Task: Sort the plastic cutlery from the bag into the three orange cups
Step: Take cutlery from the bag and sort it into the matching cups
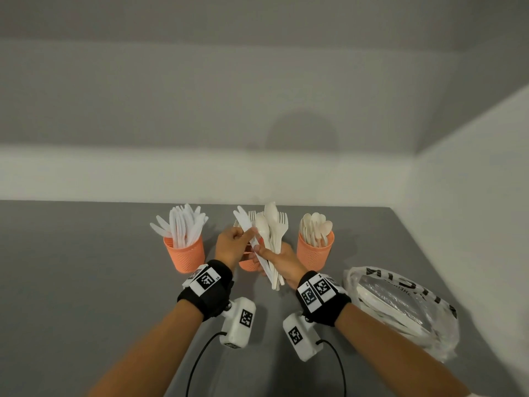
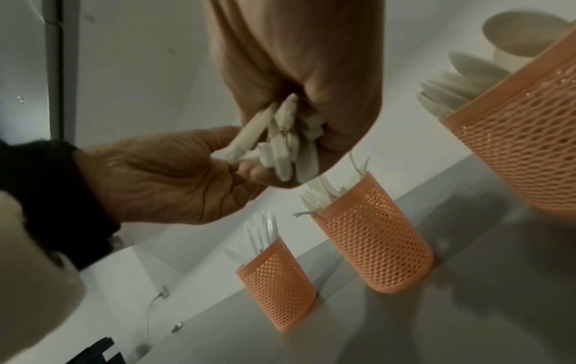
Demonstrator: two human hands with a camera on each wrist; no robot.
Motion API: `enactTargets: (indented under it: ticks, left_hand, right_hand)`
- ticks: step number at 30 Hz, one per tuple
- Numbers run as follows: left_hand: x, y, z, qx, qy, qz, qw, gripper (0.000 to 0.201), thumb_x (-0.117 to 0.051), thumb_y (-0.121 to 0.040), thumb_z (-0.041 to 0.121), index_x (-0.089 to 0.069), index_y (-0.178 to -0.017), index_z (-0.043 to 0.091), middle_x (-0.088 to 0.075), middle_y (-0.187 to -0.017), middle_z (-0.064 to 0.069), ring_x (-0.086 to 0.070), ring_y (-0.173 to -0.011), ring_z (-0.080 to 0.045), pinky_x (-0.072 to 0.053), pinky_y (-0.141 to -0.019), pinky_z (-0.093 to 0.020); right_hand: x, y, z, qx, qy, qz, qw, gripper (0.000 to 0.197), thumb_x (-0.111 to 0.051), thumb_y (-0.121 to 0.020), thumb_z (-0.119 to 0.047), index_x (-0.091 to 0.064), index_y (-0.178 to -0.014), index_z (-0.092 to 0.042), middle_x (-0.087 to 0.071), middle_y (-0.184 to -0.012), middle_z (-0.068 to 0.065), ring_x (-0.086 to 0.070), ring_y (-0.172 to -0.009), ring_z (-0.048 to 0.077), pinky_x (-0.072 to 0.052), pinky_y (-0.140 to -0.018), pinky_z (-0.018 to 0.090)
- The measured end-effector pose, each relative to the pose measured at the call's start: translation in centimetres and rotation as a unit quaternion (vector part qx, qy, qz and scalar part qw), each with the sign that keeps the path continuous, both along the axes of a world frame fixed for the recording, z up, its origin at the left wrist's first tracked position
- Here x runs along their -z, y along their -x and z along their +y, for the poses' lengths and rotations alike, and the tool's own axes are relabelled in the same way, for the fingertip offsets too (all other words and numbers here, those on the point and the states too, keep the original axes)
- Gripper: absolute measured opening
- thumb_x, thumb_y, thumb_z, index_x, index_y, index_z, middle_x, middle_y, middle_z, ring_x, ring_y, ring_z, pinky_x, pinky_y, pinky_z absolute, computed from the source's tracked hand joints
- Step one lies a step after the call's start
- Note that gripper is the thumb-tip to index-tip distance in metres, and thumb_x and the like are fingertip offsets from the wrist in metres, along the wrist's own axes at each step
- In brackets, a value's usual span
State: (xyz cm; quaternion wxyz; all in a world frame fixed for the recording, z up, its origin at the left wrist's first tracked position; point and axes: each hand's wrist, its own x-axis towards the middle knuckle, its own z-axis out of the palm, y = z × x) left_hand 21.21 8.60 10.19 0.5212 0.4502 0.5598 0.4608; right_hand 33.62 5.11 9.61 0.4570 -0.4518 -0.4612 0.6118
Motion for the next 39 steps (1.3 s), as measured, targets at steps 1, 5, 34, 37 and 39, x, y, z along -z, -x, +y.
enactTargets:
  ticks: [1,5,34,37,39]
  left_hand:
    - [0.1,0.0,0.1,-0.005,-0.001,0.005,1.0,0.014,-0.062,-0.088,0.019,-0.058,-0.077,0.01,-0.069,-0.09,-0.019,-0.065,-0.072,-0.026,-0.056,-0.07,-0.036]
    - [0.2,0.7,0.8,0.008,0.0,0.0,1.0,0.014,-0.066,-0.084,0.011,-0.057,-0.073,0.01,-0.067,-0.081,-0.017,-0.061,-0.055,-0.015,-0.056,-0.066,-0.03]
    - [3.6,13.9,6.3,-0.04,-0.127,0.436,0.89,0.021,-0.055,-0.09,0.013,-0.047,-0.073,0.005,-0.048,-0.065,-0.005,-0.048,-0.064,-0.026,-0.033,-0.06,-0.03]
    - [4.7,14.0,6.1,-0.039,-0.114,0.509,0.852,0.025,-0.064,-0.085,0.021,-0.055,-0.07,0.003,-0.055,-0.077,-0.011,-0.049,-0.075,-0.027,-0.036,-0.063,-0.032]
    - [4.5,13.9,6.2,-0.032,-0.11,0.562,0.819,0.026,-0.066,-0.083,0.025,-0.063,-0.074,0.001,-0.063,-0.081,-0.015,-0.052,-0.087,-0.032,-0.04,-0.071,-0.036]
  right_hand:
    - [0.0,0.0,0.0,0.0,-0.004,-0.002,1.0,0.006,-0.055,-0.092,-0.011,-0.059,-0.09,-0.008,-0.058,-0.068,0.008,-0.057,-0.046,0.005,-0.047,-0.047,0.018]
    - [0.1,-0.2,0.3,-0.011,-0.004,-0.008,1.0,0.009,-0.056,-0.092,-0.013,-0.061,-0.096,-0.006,-0.063,-0.067,0.005,-0.061,-0.049,0.006,-0.051,-0.049,0.019]
    - [1.7,3.2,4.6,-0.062,0.058,-0.021,0.996,0.02,-0.053,-0.093,-0.032,-0.051,-0.077,-0.021,-0.032,-0.039,-0.007,-0.028,-0.031,0.004,-0.031,-0.037,0.017]
    - [1.8,3.3,4.8,-0.063,0.061,-0.024,0.996,0.022,-0.053,-0.094,-0.032,-0.05,-0.075,-0.021,-0.034,-0.039,-0.007,-0.029,-0.031,0.004,-0.032,-0.037,0.017]
    - [1.7,3.4,4.8,-0.064,0.059,-0.025,0.996,0.021,-0.052,-0.094,-0.031,-0.049,-0.076,-0.021,-0.034,-0.039,-0.008,-0.029,-0.031,0.004,-0.032,-0.038,0.017]
